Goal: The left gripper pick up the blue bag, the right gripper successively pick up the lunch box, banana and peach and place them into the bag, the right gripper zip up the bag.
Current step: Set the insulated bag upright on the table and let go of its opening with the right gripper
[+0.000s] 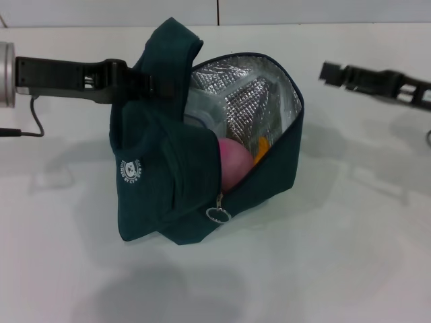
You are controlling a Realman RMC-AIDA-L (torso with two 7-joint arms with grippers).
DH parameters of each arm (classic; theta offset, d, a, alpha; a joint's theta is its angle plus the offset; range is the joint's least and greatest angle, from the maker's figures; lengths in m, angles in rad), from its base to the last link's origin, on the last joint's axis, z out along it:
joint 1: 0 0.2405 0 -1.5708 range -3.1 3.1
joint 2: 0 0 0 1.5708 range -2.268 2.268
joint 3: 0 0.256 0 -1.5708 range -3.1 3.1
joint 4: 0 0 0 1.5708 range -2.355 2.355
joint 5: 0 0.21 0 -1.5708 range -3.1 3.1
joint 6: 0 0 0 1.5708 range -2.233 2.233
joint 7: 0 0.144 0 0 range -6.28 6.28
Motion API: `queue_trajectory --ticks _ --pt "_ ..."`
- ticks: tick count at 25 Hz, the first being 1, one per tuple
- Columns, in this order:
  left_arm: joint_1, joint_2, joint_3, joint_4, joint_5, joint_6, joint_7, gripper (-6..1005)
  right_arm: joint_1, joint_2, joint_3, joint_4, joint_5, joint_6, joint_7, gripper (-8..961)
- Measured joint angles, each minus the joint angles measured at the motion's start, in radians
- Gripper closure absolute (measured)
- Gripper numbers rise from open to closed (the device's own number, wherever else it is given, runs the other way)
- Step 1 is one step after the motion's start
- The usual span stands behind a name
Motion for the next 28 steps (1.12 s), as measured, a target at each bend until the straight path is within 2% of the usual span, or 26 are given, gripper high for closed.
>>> queue_trajectory --ticks 3,4,6,11,20,25,28 --pt "-0.002 -0.001 0.001 0.0 0.0 0.0 -0.001 969 0.045 0.005 -0.013 0.061 -0.032 0.025 0.009 354" --pt "-0.003 -0.002 0.001 0.0 0.0 0.0 -0.002 968 0.072 0.013 -0.024 0.075 -0.063 0.044 0.019 357" --pt "-0.003 -0.002 0.001 0.0 0.0 0.0 -0.002 968 0.08 0.015 -0.029 0.077 -0.072 0.052 0.024 364" --pt "-0.001 -0.002 0.0 0.0 0.0 0.0 0.0 969 0.129 0.021 -0.129 0.077 -0.119 0.142 0.087 380" --pt "0.001 -0.001 0.001 0.0 0.0 0.0 0.004 968 0.103 0.029 -0.14 0.019 -0.085 0.117 0.026 410" --pt "-0.004 -0.001 0.004 0.0 0.0 0.0 0.004 969 0.104 0.026 -0.137 0.018 -0.085 0.114 0.024 637" --pt "-0.007 -0.002 0.004 0.0 0.0 0.0 0.004 969 0.105 0.025 -0.136 0.017 -0.083 0.113 0.024 737"
